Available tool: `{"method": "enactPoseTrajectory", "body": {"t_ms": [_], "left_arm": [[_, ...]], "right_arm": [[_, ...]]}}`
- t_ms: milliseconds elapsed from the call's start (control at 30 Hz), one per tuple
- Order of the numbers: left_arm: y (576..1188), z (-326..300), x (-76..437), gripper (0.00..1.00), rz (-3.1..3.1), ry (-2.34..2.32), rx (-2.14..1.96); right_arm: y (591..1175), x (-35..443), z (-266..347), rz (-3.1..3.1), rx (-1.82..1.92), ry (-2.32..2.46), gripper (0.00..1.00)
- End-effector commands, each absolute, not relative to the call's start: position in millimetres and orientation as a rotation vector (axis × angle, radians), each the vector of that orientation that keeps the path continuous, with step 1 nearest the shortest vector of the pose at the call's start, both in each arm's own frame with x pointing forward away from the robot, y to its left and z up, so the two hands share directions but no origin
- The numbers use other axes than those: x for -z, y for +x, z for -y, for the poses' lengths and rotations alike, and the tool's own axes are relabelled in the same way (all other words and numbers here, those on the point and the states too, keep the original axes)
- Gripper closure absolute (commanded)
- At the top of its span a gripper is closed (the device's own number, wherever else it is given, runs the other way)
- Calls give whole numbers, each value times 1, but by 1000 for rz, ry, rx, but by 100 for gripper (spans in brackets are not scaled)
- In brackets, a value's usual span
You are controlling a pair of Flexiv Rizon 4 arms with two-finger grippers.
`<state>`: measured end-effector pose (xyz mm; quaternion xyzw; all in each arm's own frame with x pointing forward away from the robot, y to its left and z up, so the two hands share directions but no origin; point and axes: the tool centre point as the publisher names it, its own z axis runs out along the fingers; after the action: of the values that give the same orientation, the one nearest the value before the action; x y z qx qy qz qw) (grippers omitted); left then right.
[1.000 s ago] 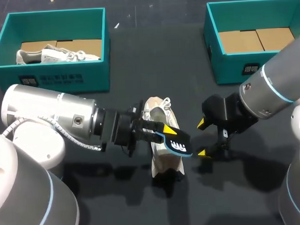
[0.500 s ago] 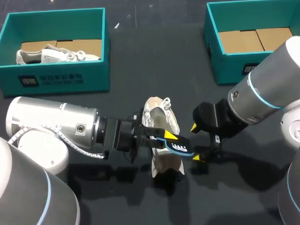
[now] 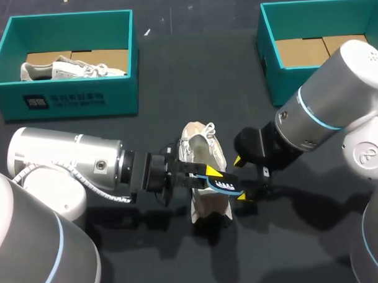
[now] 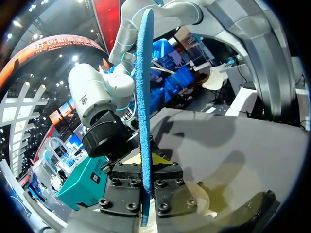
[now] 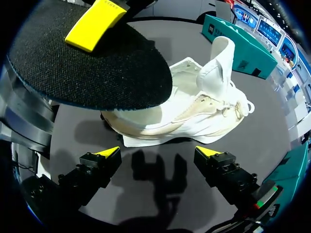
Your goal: Take the shoe out of the shoebox, open the shoe tongue, remove and reinsert the insole, then place the shoe into the shoebox
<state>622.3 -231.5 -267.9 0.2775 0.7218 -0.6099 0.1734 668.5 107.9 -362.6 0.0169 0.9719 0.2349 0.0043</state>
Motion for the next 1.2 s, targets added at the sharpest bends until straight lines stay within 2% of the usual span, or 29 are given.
{"method": "enactPoseTrajectory", "body": {"t_ms": [33,1200], "left_arm": [[622,231,271,100,-2044,777,1732],[620,219,265,100,-2007,658,1867]], "right_arm": [[668,367,-114,-3044,-726,50,0],[666,367,-117,-3048,-727,15,0]]}}
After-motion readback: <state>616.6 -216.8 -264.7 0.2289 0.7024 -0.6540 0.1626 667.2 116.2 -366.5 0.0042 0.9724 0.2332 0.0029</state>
